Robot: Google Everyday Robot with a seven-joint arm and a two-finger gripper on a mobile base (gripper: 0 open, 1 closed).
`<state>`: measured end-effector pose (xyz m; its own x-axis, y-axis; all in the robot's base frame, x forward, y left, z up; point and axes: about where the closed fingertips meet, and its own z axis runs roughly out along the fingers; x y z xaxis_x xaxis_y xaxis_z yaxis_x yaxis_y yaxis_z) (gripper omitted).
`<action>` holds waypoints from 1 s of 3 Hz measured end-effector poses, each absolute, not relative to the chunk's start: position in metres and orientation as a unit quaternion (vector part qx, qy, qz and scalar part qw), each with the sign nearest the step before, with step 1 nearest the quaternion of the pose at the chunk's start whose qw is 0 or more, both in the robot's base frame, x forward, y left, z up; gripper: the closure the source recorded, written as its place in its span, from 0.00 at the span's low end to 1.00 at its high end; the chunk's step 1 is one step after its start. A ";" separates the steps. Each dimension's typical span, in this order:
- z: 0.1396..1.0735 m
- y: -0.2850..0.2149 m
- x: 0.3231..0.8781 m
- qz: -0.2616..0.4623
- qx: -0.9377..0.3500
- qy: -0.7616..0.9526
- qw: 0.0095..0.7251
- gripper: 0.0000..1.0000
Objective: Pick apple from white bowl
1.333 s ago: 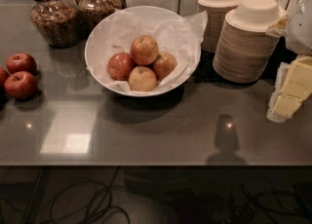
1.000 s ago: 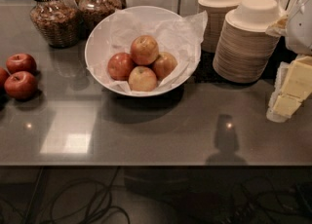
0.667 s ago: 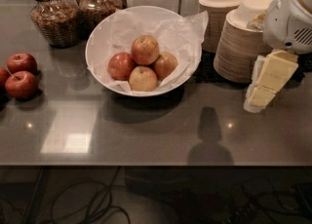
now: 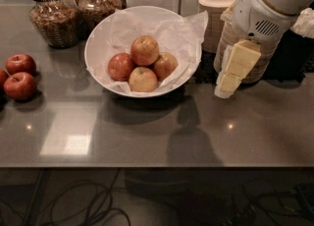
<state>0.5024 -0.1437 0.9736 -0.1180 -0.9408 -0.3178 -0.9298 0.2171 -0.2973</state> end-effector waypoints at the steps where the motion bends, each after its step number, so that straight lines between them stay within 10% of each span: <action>1: 0.961 -0.123 0.522 0.023 -0.611 0.750 0.255 0.00; 3: 0.953 -0.046 0.566 0.132 -0.618 0.705 0.321 0.00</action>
Offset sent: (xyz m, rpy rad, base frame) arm 0.0828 0.1151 -0.0253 0.4244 0.0256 0.1261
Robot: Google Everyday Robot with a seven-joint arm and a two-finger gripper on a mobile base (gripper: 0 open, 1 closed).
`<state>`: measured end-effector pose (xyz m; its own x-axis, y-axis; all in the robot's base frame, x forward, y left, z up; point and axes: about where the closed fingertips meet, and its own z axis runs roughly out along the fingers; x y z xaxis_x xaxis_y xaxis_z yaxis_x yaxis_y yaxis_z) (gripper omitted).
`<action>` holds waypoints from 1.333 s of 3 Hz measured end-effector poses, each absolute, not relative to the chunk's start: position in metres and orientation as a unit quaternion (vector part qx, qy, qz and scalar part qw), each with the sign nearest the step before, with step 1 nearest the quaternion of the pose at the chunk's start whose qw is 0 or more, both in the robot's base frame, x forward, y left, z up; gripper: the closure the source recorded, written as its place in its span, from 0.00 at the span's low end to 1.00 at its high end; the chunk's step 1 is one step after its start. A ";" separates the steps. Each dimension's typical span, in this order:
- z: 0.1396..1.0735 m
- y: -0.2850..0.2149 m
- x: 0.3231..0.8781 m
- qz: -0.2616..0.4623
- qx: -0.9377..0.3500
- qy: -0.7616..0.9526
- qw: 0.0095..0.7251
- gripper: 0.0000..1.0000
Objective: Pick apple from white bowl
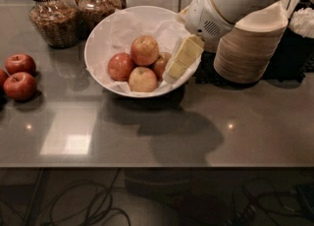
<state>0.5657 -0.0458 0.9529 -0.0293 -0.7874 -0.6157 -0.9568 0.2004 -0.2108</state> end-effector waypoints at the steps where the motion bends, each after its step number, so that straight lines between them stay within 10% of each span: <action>1: 0.949 -0.021 0.575 0.163 -0.622 0.686 0.340 0.00; 4: 0.923 0.022 0.604 0.174 -0.620 0.675 0.360 0.00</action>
Offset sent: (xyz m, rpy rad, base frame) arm 0.0291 0.0566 -0.0245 0.1655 -0.0016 0.0688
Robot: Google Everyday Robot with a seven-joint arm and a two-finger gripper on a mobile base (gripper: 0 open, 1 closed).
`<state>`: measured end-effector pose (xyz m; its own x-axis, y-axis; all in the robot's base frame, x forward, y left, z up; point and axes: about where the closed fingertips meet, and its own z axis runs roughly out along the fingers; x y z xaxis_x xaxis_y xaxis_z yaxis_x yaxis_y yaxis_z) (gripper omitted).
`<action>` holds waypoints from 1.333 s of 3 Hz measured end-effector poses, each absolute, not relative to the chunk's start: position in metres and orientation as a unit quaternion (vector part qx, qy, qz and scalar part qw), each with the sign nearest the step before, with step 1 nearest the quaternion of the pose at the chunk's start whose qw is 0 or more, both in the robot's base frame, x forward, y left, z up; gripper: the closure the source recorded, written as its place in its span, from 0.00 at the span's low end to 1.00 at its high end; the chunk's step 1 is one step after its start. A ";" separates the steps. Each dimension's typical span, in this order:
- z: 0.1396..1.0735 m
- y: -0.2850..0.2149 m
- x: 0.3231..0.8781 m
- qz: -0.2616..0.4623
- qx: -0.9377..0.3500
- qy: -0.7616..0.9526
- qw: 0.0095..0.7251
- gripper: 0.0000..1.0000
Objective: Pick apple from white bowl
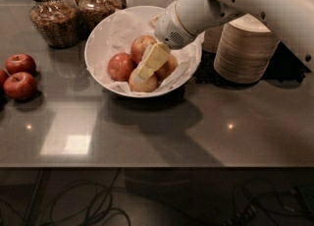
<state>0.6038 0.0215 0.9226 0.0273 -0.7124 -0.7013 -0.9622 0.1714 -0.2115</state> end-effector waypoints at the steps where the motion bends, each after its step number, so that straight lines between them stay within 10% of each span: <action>1: 0.923 0.022 0.604 0.174 -0.620 0.675 0.360 0.19; 4: 0.923 0.022 0.604 0.174 -0.620 0.675 0.360 0.89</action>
Offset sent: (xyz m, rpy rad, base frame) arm 0.0000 0.0000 0.0000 0.0000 0.0000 0.0000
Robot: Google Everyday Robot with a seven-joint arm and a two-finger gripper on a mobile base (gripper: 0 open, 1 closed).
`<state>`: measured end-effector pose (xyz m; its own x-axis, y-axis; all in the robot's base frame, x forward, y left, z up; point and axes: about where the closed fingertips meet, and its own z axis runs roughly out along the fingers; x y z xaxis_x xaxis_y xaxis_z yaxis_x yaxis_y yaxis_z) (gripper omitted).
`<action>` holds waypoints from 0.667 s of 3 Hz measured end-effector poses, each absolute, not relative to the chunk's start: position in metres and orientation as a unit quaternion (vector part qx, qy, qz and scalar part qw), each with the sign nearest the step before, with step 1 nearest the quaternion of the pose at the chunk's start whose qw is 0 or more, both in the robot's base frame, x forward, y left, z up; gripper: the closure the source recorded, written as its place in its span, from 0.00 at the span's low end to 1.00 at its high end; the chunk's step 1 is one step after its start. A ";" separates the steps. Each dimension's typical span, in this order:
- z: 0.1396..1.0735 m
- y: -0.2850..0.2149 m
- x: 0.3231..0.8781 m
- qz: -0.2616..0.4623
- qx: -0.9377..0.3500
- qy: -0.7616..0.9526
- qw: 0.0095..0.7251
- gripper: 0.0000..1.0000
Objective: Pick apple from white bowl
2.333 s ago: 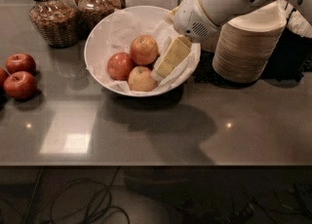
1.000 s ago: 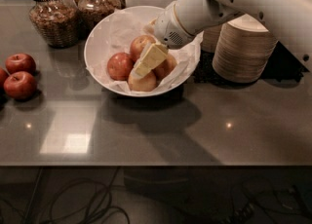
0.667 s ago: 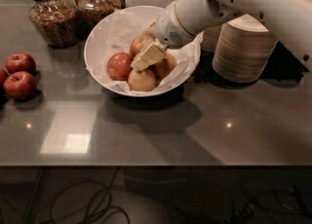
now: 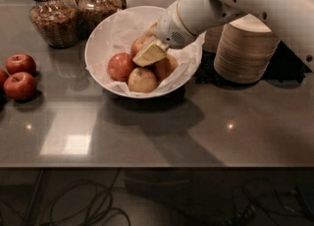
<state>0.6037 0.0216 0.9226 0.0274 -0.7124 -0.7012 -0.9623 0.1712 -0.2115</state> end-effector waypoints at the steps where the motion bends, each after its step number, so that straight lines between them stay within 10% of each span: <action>1: 0.923 0.022 0.604 0.174 -0.620 0.675 0.360 1.00; 2: 0.923 0.021 0.603 0.174 -0.620 0.676 0.359 1.00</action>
Offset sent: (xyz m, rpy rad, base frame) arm 0.0000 0.0000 0.0000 0.0000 0.0000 0.0000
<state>0.6033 0.0214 0.9227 0.0261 -0.7124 -0.7013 -0.9628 0.1709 -0.2094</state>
